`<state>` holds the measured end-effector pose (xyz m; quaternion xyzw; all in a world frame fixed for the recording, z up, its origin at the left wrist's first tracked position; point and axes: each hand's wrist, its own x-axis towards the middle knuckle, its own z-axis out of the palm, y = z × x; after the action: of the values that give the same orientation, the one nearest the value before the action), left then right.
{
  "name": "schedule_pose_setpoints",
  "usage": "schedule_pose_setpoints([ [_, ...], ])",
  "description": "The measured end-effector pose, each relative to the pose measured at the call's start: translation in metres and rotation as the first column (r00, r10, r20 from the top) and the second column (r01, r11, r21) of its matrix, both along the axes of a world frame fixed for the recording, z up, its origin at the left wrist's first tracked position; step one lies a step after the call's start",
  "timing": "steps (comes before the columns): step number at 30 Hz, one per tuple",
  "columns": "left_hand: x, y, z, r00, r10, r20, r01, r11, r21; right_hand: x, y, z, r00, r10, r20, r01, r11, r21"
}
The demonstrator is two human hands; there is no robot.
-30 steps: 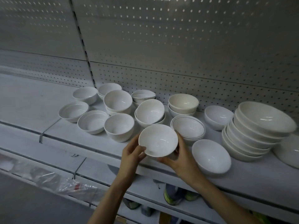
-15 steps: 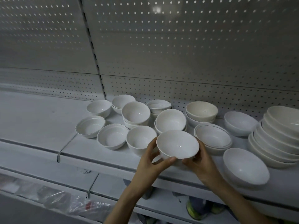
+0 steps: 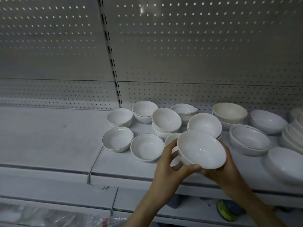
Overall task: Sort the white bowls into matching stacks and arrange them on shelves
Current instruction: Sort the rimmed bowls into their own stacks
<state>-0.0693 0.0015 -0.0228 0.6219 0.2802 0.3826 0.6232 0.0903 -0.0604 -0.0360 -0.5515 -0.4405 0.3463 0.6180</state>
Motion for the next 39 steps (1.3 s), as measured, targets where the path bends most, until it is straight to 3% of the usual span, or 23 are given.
schedule_pose_setpoints([
  [4,-0.008,0.011,0.007,1.0,-0.007,0.006,0.006,1.0,0.024,-0.006,0.007,0.006,0.985,-0.038,0.166,0.044,0.999,-0.029],
  [14,0.008,0.021,0.019,0.998,-0.031,0.049,0.031,1.0,-0.001,0.016,0.015,0.025,0.999,-0.037,0.016,0.037,0.999,0.024],
  [19,0.007,0.039,0.028,0.998,-0.069,-0.011,0.069,0.998,0.002,0.027,0.022,0.024,1.0,-0.024,-0.01,0.025,1.0,0.015],
  [22,-0.003,0.079,0.035,0.988,0.154,-0.006,-0.152,0.981,0.118,0.03,0.024,0.022,0.998,-0.058,0.01,0.057,0.998,0.032],
  [25,-0.016,0.141,0.031,0.89,0.417,-0.183,-0.303,0.842,0.447,0.036,0.025,0.02,0.997,-0.071,0.014,0.07,0.996,0.056],
  [28,-0.017,0.199,0.014,0.7,0.489,-0.52,-0.002,0.73,0.684,0.043,0.024,0.012,0.995,-0.097,0.031,0.094,0.993,0.075],
  [31,-0.015,0.236,-0.002,0.538,0.387,-0.749,0.36,0.697,0.62,0.047,0.02,0.005,0.99,-0.129,0.047,0.125,0.988,0.094],
  [33,-0.014,0.251,-0.01,0.441,0.353,-0.825,0.487,0.678,0.55,0.048,0.018,0.005,0.986,-0.156,0.066,0.149,0.984,0.1],
  [35,-0.012,0.258,-0.013,0.415,0.381,-0.826,0.506,0.658,0.558,0.048,0.016,0.008,0.982,-0.178,0.071,0.17,0.98,0.102],
  [39,-0.007,0.259,-0.005,0.484,0.394,-0.781,0.45,0.654,0.608,0.05,0.015,0.01,0.981,-0.189,0.051,0.182,0.976,0.123],
])
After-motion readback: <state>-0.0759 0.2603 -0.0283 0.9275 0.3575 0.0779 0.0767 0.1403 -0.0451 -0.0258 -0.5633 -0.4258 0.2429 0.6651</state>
